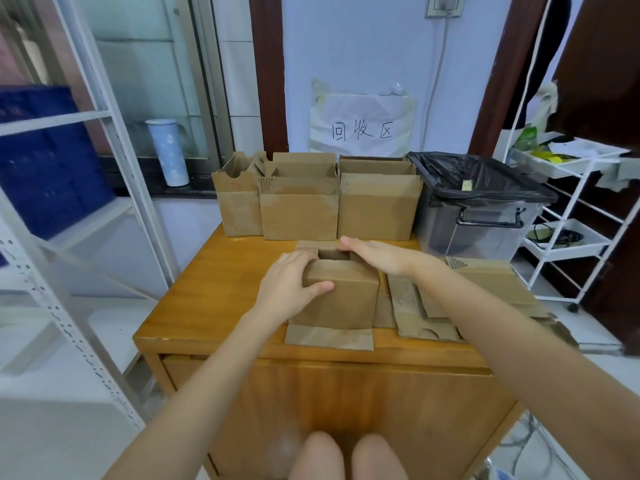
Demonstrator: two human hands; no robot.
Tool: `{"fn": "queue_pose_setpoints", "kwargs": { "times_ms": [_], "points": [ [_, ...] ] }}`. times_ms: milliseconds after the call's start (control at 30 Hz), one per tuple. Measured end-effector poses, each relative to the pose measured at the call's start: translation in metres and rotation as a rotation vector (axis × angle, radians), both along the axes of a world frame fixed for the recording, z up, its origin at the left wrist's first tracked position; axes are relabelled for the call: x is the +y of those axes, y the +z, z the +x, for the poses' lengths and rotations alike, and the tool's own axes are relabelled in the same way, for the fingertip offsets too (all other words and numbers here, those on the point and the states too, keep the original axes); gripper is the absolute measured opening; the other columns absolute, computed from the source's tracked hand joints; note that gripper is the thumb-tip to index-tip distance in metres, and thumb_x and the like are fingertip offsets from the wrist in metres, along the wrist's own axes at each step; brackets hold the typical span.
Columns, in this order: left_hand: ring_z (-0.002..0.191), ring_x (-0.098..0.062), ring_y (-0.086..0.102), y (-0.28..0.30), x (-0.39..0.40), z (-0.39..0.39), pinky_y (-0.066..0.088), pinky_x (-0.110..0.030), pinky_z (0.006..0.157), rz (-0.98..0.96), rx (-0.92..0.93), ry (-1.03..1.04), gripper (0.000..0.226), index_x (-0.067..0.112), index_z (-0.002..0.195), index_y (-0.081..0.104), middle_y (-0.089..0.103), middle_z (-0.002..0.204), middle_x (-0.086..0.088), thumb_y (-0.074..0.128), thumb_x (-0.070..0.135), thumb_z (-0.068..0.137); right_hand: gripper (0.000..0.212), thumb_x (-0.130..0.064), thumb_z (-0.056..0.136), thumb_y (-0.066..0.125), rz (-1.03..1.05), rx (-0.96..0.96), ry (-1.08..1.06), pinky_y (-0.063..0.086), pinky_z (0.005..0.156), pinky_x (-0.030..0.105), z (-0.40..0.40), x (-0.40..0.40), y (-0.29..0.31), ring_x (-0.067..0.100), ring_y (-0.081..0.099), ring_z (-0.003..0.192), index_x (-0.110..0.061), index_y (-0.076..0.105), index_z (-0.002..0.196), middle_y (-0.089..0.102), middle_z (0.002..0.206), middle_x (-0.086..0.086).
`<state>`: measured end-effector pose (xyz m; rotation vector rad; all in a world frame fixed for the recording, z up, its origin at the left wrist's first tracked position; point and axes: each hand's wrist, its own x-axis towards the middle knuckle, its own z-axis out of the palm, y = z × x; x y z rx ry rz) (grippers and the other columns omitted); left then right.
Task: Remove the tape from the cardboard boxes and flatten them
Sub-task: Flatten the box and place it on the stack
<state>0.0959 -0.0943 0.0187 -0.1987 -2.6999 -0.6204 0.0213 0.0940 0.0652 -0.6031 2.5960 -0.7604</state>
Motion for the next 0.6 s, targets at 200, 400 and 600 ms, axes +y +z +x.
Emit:
{"fn": "queue_pose_setpoints", "kwargs": {
  "times_ms": [200,400,600],
  "points": [
    [0.138,-0.021,0.034,0.011,0.001,0.002,0.032,-0.035,0.111,-0.041,0.03,0.059,0.067,0.024,0.133,0.049,0.053,0.135,0.008,0.07,0.055,0.077,0.073,-0.075,0.088,0.019,0.003,-0.064,-0.034,0.02,0.115,0.039,-0.004,-0.003,0.002,0.02,0.032,0.139,-0.034,0.038,0.146,0.033,0.154,-0.003],
    [0.111,-0.021,0.055,0.022,0.005,0.019,0.043,-0.03,0.092,-0.219,0.237,0.047,0.049,0.016,0.115,0.058,0.063,0.112,0.001,0.075,0.043,0.078,0.073,-0.073,0.09,0.012,-0.044,-0.181,0.003,0.005,0.117,0.043,-0.002,0.005,0.016,0.018,0.019,0.144,-0.034,0.039,0.145,0.024,0.156,-0.008],
    [0.11,-0.03,0.065,-0.015,-0.007,0.036,0.049,-0.039,0.095,-0.331,0.48,-0.181,0.049,0.002,0.121,0.062,0.065,0.12,-0.017,0.078,0.011,0.075,0.075,-0.074,0.088,0.028,0.013,-0.101,0.056,0.001,0.12,0.045,-0.002,0.007,0.009,0.016,0.007,0.148,-0.033,0.024,0.15,0.009,0.161,-0.008]
  ]
}}
